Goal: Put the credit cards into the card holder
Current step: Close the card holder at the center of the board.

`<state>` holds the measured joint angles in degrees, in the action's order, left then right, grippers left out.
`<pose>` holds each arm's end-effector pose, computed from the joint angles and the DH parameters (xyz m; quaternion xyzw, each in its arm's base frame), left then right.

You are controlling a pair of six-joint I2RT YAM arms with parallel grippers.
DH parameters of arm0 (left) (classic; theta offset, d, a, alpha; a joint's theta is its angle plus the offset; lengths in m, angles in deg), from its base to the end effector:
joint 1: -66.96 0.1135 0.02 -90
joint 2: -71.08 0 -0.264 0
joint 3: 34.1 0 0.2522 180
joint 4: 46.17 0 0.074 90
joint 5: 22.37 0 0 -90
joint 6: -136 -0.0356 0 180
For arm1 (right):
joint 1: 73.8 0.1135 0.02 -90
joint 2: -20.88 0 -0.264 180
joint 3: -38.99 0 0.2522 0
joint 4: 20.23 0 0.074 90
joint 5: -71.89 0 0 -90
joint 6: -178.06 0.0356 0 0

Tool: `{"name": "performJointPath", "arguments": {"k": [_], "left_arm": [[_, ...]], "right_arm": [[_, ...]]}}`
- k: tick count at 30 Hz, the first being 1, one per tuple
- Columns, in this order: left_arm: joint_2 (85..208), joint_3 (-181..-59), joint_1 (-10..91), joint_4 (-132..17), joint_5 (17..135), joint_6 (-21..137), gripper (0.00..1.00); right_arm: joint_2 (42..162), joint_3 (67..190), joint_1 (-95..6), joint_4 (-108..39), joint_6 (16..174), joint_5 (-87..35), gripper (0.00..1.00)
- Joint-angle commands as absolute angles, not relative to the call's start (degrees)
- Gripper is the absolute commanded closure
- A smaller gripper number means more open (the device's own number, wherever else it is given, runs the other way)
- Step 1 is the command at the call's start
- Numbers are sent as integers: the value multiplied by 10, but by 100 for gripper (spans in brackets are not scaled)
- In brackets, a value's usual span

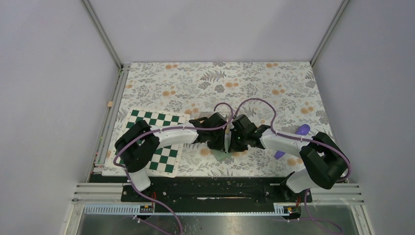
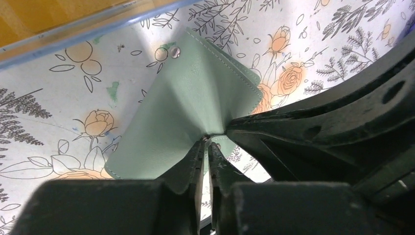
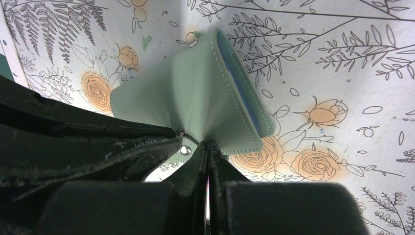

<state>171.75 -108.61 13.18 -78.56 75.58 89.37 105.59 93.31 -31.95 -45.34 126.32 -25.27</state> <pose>0.2042 -0.2871 0.1685 0.1058 0.9546 -0.2469 0.1289 0.2020 0.1869 0.1587 -0.0484 0.9521 0.2361 0.1882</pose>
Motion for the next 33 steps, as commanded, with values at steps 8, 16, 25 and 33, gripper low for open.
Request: {"name": "performJointPath", "arguments": {"k": [8,16,25,33], "left_arm": [[1705,-1087,138,-766,765,880,100],[1691,-1092,141,-776,749,859,100],[1675,-1064,160,-753,774,879,100],[1665,-988,195,-624,888,939,68]], "right_arm": [[1063,936,-324,-449,1260,-248,100],[1046,935,-327,-450,1262,-250,100],[1043,934,-329,-453,1262,-251,100],[1042,932,-331,-453,1262,-252,100]]}}
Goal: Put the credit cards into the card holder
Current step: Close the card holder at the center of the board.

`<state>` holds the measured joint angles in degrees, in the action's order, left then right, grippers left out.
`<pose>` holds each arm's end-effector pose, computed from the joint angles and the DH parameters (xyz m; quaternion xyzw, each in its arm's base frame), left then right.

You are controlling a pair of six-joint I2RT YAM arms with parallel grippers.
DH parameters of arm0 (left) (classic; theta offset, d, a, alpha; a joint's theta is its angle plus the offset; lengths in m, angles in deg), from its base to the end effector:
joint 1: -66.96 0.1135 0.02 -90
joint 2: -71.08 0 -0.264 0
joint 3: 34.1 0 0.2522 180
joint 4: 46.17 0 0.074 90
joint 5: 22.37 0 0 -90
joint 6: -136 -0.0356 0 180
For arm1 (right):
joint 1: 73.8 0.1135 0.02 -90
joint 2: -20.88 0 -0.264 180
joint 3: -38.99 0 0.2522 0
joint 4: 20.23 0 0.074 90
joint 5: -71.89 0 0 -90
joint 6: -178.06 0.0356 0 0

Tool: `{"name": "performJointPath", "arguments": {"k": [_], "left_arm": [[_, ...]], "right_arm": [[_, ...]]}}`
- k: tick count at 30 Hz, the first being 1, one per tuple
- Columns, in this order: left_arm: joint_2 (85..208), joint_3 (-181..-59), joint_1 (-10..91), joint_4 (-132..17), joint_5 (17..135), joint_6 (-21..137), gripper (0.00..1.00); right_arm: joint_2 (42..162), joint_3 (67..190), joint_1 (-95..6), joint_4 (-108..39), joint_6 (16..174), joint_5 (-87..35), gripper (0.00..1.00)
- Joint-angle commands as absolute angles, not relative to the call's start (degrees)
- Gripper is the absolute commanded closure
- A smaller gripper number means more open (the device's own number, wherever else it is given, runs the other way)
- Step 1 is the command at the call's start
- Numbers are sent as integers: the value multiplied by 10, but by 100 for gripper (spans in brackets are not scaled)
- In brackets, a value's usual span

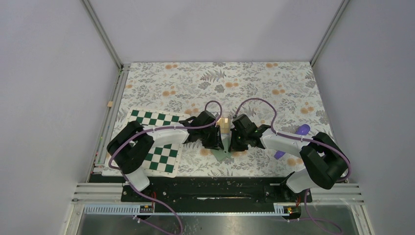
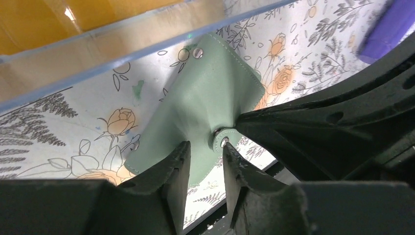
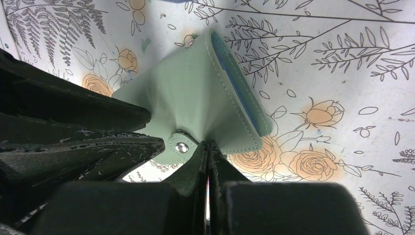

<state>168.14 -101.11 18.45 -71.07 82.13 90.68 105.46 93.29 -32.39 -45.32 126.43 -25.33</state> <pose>0.2140 -0.2554 0.1604 0.0696 0.9442 -0.2997 0.1178 0.2033 0.1852 0.1592 -0.0440 0.9520 0.2366 0.1894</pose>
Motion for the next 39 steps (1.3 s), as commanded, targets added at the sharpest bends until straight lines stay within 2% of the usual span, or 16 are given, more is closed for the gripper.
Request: {"name": "performJointPath", "arguments": {"k": [1,7,12,14,18,24,31,39], "left_arm": [[1671,-986,196,-613,902,942,69],[1704,-998,197,-608,943,946,80],[1718,-1011,196,-617,959,943,81],[1720,-1018,196,-642,944,934,79],[1716,-1026,196,-681,910,922,67],[1682,-1024,196,-696,878,916,66],[1681,-1038,199,-700,900,910,63],[1701,-1039,200,-697,902,918,60]], "right_arm": [[1042,932,-331,-453,1261,-251,100],[1044,933,-332,-452,1262,-252,100],[1044,932,-332,-452,1263,-252,100],[1045,933,-332,-453,1262,-253,100],[1041,933,-332,-453,1262,-255,100],[1003,933,-332,-479,1251,-256,100],[953,907,-332,-467,1242,-289,100],[1001,881,-330,-399,1254,-345,100]]}}
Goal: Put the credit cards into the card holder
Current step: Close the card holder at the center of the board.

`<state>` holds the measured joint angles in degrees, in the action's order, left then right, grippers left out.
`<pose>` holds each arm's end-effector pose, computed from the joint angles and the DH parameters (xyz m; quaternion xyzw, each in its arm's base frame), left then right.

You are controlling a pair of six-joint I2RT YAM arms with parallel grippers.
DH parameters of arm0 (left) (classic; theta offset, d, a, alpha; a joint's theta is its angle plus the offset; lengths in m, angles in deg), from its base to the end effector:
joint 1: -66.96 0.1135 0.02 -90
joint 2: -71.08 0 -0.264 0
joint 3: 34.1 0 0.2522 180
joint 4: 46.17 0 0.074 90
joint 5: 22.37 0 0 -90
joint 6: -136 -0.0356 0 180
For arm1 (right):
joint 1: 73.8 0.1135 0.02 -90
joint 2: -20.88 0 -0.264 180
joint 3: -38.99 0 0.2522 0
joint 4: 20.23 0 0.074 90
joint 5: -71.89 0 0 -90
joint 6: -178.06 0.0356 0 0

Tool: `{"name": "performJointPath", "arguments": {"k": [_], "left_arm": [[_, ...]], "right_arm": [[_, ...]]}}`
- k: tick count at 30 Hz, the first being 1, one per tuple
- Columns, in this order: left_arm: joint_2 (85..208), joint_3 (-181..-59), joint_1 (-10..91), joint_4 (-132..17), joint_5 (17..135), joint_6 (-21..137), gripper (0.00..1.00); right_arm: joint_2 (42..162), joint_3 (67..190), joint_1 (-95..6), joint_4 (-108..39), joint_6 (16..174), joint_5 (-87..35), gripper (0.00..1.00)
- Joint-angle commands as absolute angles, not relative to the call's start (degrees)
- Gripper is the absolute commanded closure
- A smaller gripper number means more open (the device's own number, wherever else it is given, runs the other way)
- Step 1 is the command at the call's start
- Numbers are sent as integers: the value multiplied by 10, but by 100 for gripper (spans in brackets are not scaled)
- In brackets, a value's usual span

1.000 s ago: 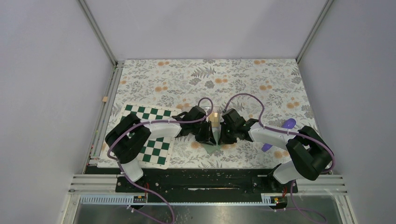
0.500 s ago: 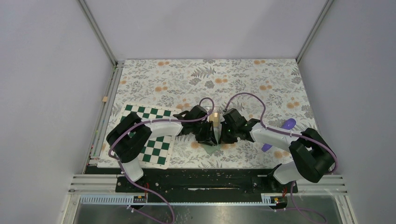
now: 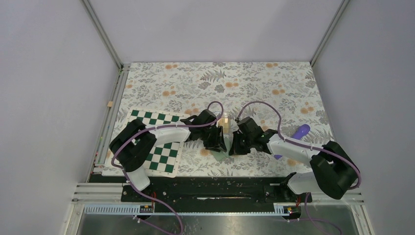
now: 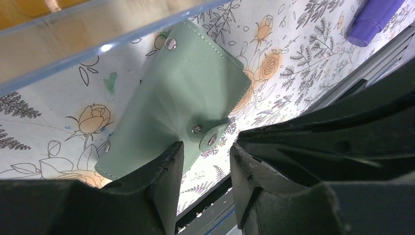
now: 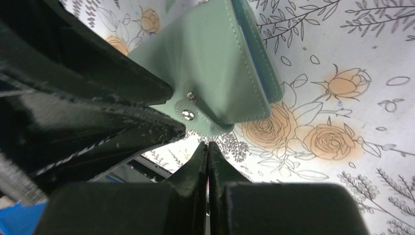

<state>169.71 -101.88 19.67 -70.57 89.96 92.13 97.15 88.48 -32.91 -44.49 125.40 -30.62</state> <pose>0.2187 -0.2569 0.1573 0.0673 0.9357 -0.3400 0.0664 0.1846 0.1701 0.1718 -0.0653 0.9356 0.2888 0.1924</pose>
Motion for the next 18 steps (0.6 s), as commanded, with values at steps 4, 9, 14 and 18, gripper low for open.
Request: {"name": "performJointPath", "arguments": {"k": [4,9,14,18], "left_arm": [[1701,-1039,200,-706,891,915,58],[1714,-1035,200,-685,911,918,69],[1717,-1026,200,-656,931,926,84],[1717,-1027,200,-655,933,923,83]], "right_arm": [[1034,886,-330,-375,1261,-355,100],[1061,893,-330,-380,1259,-343,100],[1058,883,-329,-380,1260,-336,100],[1055,884,-330,-382,1262,-335,100]]}}
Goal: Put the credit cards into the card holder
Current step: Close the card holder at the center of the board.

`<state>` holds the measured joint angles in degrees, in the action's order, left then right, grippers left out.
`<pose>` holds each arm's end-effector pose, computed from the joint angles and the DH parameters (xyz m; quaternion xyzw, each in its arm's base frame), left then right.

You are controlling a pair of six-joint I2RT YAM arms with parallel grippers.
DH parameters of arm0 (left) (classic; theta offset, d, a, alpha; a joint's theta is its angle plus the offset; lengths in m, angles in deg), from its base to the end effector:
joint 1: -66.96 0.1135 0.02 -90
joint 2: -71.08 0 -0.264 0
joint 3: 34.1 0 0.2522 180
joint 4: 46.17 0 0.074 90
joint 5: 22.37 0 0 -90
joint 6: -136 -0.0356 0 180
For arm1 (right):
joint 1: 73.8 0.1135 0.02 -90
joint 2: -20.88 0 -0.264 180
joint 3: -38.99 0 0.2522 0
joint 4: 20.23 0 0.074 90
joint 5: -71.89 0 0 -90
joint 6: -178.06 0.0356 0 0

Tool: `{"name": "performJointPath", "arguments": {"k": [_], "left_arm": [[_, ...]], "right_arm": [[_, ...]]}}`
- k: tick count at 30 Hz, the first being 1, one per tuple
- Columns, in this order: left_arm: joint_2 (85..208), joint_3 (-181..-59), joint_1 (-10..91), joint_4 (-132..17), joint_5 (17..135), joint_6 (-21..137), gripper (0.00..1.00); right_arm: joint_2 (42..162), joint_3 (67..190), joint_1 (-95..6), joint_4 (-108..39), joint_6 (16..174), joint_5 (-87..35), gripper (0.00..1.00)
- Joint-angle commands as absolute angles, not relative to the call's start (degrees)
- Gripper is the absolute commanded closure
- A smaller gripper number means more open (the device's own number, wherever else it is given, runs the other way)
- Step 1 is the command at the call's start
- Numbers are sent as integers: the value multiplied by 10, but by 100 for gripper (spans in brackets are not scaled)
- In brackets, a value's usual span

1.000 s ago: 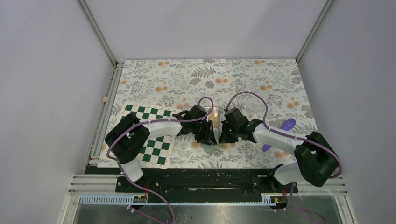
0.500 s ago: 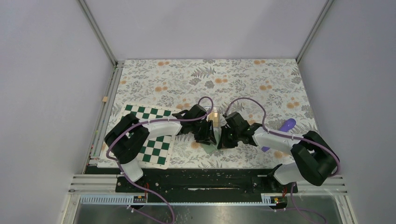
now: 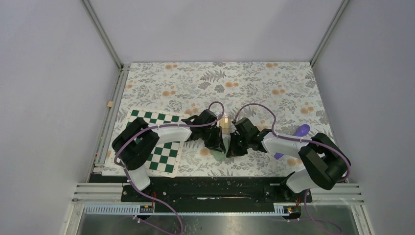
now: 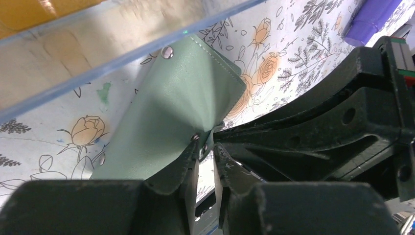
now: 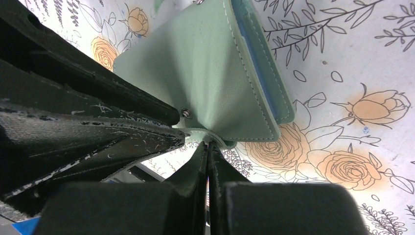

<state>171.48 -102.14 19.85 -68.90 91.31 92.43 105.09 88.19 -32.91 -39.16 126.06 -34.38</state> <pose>0.2221 -0.2601 0.1508 0.0671 0.9333 -0.3480 0.0585 0.1927 0.1801 0.1440 -0.0675 0.9399 0.2986 0.1511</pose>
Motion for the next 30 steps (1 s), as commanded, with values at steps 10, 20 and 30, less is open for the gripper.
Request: {"name": "performJointPath", "arguments": {"k": [10,20,30], "left_arm": [[1690,-1045,199,-690,903,883,100],[1694,-1088,199,-735,878,814,100],[1726,-1111,198,-757,851,774,100]], "right_arm": [[1016,903,-330,-406,1263,-327,100],[1002,928,-331,-424,1253,-309,100],[1034,949,-331,-427,1248,-296,100]]}}
